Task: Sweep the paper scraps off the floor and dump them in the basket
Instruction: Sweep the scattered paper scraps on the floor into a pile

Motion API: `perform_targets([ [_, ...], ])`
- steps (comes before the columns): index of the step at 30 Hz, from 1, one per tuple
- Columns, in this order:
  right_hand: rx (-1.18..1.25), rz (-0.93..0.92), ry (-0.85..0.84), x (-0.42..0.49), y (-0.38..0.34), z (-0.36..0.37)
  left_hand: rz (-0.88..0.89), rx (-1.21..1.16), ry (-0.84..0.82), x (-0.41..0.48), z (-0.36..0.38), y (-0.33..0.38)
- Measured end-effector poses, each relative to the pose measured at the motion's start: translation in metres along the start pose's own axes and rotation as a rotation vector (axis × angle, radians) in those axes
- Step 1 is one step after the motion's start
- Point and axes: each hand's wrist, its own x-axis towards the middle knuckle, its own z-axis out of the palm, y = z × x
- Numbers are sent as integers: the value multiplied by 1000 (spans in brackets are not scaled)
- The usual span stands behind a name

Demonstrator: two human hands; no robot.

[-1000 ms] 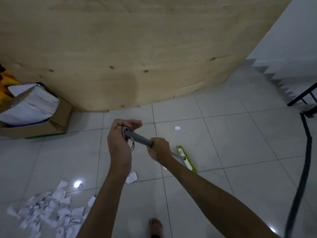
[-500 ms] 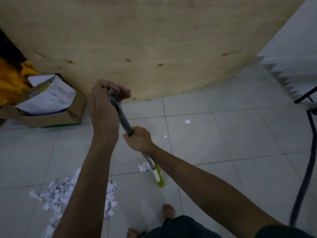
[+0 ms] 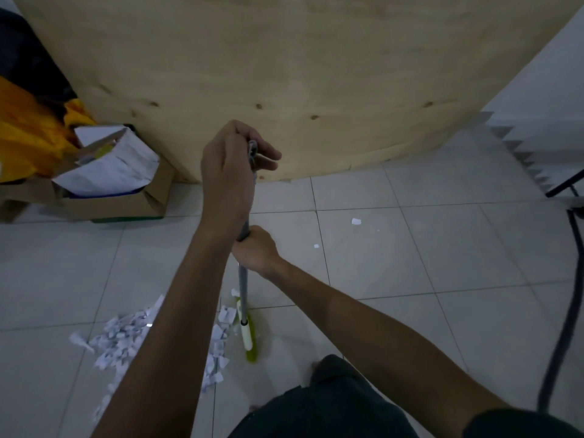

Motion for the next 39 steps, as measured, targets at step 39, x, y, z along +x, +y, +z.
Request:
perform_targets([
  [39, -535, -88, 140, 176, 115, -330, -242, -146, 65, 87, 237, -137],
])
